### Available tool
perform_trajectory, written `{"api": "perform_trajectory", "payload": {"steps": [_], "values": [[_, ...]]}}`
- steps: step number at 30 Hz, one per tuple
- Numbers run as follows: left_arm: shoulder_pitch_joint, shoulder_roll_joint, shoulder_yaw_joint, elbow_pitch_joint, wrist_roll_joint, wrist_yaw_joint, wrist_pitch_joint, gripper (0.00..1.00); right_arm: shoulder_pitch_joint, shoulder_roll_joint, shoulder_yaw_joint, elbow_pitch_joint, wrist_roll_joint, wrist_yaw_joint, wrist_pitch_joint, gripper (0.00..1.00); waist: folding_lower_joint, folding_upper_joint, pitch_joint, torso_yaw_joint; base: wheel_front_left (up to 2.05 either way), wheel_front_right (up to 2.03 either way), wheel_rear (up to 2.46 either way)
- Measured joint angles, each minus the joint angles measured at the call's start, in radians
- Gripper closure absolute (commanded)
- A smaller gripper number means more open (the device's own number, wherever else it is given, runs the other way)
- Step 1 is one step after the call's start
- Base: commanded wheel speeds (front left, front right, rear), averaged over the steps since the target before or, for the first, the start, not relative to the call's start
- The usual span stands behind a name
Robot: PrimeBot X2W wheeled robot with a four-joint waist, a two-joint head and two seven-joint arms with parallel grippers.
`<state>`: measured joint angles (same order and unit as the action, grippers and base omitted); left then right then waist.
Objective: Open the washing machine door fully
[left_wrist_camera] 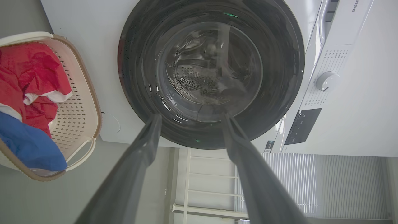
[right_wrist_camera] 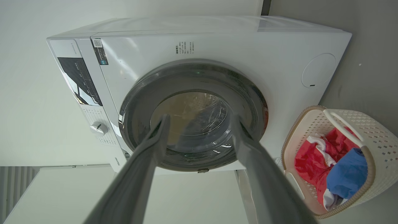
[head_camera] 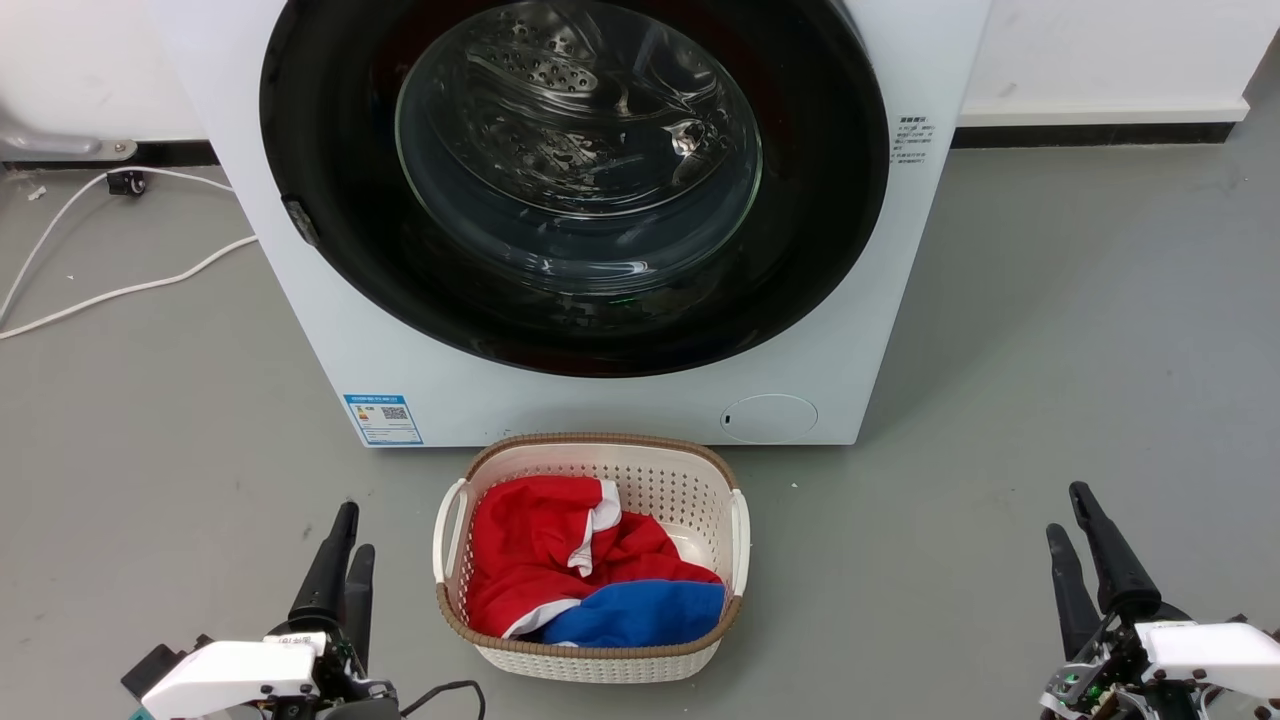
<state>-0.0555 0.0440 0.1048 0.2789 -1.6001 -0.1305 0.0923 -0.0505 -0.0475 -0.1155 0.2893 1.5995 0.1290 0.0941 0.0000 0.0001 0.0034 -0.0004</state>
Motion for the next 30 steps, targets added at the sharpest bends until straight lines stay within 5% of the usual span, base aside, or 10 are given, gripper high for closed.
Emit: {"api": "perform_trajectory", "payload": {"steps": [8, 30], "values": [[0.000, 0.000, 0.009, -0.042, 0.136, 0.023, -0.037, 0.00, 0.011, 0.000, -0.024, -0.024, -0.117, 0.000, -0.040, 0.00, 0.0000, 0.0000, 0.002, -0.001, 0.00, 0.00, 0.00], [0.023, 0.005, -0.088, -0.162, 0.647, 0.150, -0.128, 0.00, 0.061, 0.000, 0.011, -0.204, -0.678, 0.000, -0.129, 0.00, 0.0000, 0.0000, 0.006, 0.000, 0.00, 0.00, 0.00]]}}
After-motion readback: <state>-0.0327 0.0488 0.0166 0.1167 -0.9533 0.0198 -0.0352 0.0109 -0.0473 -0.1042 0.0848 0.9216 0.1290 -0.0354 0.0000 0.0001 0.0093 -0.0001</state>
